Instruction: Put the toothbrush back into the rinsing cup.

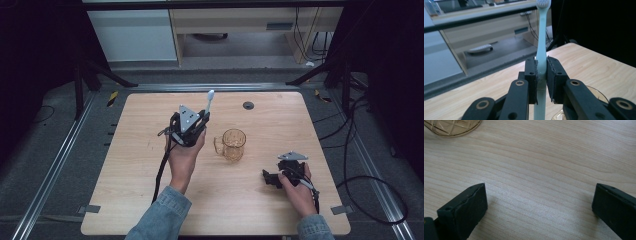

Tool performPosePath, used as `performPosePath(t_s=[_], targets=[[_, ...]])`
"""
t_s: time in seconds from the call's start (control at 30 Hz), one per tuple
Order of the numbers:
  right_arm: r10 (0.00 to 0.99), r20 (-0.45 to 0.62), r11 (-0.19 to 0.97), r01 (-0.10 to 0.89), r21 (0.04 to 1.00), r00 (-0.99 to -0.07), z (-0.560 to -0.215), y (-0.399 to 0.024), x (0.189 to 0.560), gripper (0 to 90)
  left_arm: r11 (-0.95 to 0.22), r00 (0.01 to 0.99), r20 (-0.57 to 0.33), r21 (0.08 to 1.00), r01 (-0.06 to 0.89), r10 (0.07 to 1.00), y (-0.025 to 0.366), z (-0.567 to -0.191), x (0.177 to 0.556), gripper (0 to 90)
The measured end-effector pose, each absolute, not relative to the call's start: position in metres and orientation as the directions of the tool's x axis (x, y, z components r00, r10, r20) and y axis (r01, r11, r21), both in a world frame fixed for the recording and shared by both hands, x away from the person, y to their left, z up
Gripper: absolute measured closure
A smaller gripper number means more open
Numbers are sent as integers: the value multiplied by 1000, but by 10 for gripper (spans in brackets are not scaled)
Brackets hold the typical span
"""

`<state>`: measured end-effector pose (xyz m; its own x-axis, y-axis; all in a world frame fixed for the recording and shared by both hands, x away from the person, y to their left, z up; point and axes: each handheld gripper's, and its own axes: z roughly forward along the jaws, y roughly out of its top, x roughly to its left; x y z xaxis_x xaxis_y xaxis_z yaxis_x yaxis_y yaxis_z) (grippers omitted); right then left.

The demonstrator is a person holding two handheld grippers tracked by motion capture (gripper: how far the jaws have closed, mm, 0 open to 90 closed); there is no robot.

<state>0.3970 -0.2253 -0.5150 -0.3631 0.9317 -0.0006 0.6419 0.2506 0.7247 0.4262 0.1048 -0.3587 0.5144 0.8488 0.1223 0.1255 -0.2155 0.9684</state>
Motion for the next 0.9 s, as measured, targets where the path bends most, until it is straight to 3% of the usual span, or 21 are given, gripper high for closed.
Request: performPosePath(t_s=[0.23,0.9], targets=[[929,0,254,640,725,-369,-515,-225,397,4,-175,495,118,982,69,861,102,-366,421,788],[926,-4,263,637,725,-378,-515,-225,397,4,3,512,1,1000,-7,859,100,-384,416,788]])
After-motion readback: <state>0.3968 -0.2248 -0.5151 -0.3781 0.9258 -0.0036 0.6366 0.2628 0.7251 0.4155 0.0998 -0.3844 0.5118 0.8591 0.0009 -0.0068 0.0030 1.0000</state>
